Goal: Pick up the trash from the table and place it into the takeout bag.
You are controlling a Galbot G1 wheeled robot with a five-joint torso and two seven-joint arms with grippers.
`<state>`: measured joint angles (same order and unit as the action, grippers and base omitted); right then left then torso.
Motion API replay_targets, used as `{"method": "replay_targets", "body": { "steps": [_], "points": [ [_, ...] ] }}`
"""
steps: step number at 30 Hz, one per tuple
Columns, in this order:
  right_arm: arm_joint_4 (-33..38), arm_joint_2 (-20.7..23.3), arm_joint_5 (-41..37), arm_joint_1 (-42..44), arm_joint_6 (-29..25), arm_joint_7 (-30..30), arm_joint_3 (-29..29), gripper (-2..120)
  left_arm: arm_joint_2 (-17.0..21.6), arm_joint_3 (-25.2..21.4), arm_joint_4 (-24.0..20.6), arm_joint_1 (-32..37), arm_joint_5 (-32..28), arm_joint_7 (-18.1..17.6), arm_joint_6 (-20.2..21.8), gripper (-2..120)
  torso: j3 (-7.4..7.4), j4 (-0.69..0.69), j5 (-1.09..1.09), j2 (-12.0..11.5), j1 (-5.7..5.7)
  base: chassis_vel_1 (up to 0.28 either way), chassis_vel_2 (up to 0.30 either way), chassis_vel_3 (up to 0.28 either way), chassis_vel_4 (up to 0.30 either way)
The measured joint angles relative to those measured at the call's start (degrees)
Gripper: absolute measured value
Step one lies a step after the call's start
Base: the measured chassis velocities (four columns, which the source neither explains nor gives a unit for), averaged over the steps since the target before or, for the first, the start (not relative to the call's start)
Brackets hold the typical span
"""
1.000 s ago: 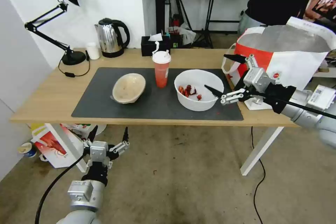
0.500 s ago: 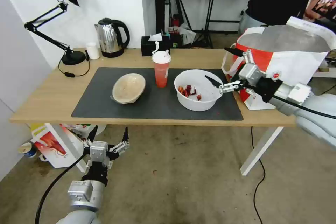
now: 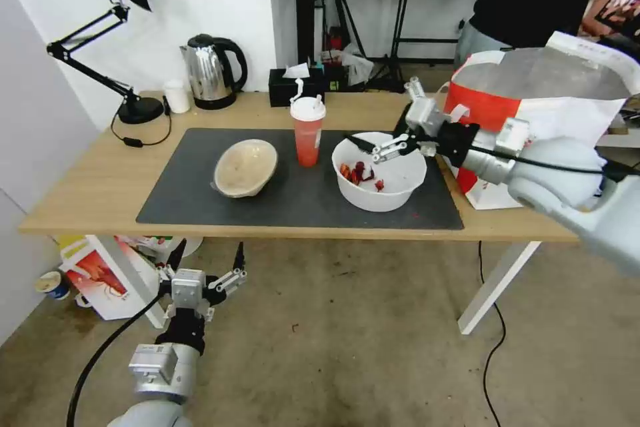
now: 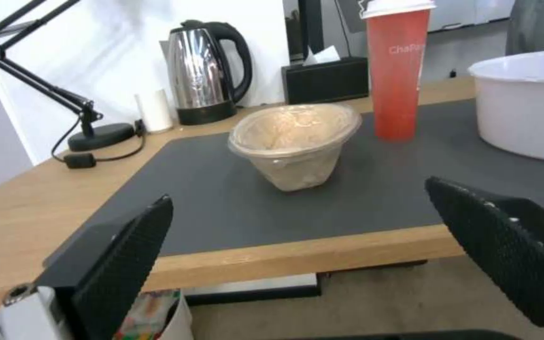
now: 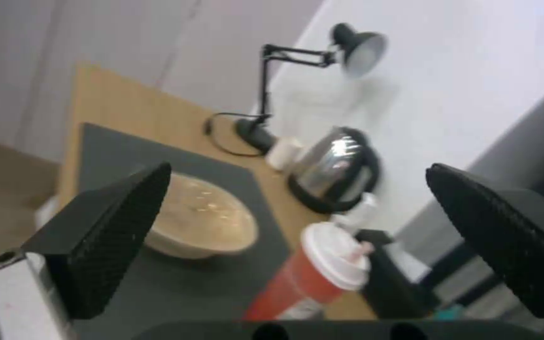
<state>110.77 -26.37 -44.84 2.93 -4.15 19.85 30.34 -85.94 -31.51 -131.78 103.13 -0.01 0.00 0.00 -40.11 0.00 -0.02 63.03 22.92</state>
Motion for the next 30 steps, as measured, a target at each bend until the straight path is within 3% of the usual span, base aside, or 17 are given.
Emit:
{"method": "replay_targets", "body": {
  "steps": [8, 16, 26, 30],
  "points": [
    [-1.3, -1.0, -6.6, -4.1, 4.6, 5.8, 2.9, 100, 0.0, 0.0, 0.0, 0.0, 0.0, 0.0, 0.0, 100, 0.00, 0.00, 0.02, 0.0, 0.00, 0.000, 0.000, 0.000, 0.000],
    [-0.4, -0.7, -10.1, -6.6, 12.2, 6.1, 4.3, 100, 0.0, 0.0, 0.0, 0.0, 0.0, 0.0, 0.0, 100, 0.00, 0.00, 0.02, 0.0, 0.00, 0.000, 0.000, 0.000, 0.000],
    [1.9, -0.4, -15.5, -10.4, 25.1, -0.9, 6.4, 100, 0.0, 0.0, 0.0, 0.0, 0.0, 0.0, 0.0, 100, 0.01, 0.00, 0.02, 0.0, 0.00, 0.000, 0.000, 0.000, 0.000],
    [2.9, -0.6, -17.1, -11.9, 33.5, -4.3, 6.9, 100, 0.0, 0.0, 0.0, 0.0, 0.0, 0.0, 0.0, 100, 0.00, 0.00, 0.01, 0.0, 0.00, 0.000, 0.000, 0.000, 0.000]
  ]
}}
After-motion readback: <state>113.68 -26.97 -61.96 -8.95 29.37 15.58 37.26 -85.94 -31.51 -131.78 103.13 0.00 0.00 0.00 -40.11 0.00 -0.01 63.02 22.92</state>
